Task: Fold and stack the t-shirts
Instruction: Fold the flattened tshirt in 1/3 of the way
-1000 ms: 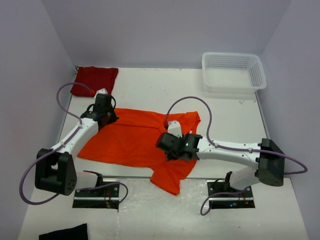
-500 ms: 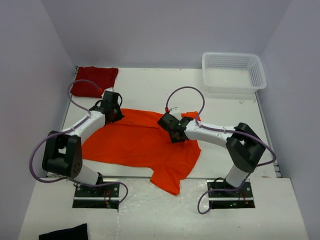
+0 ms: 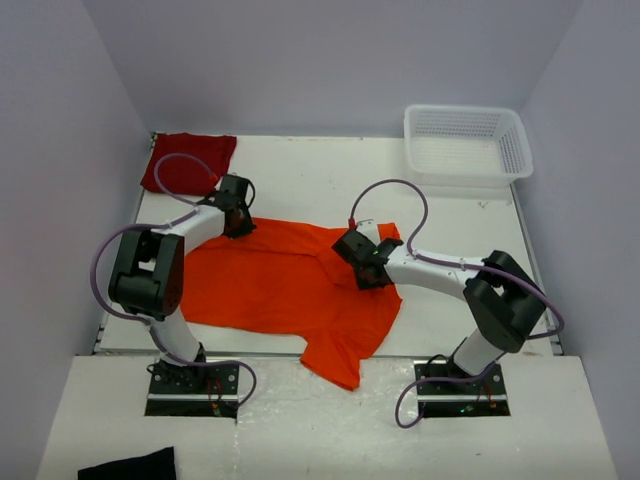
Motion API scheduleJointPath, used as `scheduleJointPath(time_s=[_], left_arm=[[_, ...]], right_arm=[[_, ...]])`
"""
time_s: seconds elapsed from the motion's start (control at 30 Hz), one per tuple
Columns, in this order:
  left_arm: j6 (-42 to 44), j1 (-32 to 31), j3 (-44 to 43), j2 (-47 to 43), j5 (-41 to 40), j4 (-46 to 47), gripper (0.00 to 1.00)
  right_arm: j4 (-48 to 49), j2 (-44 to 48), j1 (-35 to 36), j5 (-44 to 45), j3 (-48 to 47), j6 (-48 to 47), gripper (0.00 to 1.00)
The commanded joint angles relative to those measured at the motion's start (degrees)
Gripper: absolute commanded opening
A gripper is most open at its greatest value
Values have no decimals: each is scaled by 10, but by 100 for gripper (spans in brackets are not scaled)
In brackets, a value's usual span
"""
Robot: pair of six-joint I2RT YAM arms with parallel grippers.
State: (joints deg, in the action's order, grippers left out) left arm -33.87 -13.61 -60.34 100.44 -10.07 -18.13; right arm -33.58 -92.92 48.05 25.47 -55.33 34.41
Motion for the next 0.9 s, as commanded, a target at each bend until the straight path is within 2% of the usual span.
scheduleJointPath(time_s=[0.0,0.1,0.2,0.23,0.3,0.43,0.57,0.87], left_arm=[[-5,-4,-22,-10,-28,1,0],[-1,-4,-23,-17,-32,-4,0],[0,-4,-23,-24,-36,-7,0],[1,-4,-23,-24,-42,-9,0],[1,-4,-26,-17,-51,-14,0],[-7,-3,-43,5,-85,-38,0],[-9,-3,-49,23,-83,-36,0],[10,-4,-43,19,-58,-19,0]], right_arm=[[28,17,-4,-15,7,-1,36],[38,23,-4,-37,11,4,33],[41,27,-4,-47,12,9,19],[41,29,-4,-49,12,13,9],[36,30,-5,-47,9,14,0],[26,49,-4,-29,6,20,0],[5,74,-5,-3,-20,11,0],[-19,24,-45,-15,-138,-42,0]])
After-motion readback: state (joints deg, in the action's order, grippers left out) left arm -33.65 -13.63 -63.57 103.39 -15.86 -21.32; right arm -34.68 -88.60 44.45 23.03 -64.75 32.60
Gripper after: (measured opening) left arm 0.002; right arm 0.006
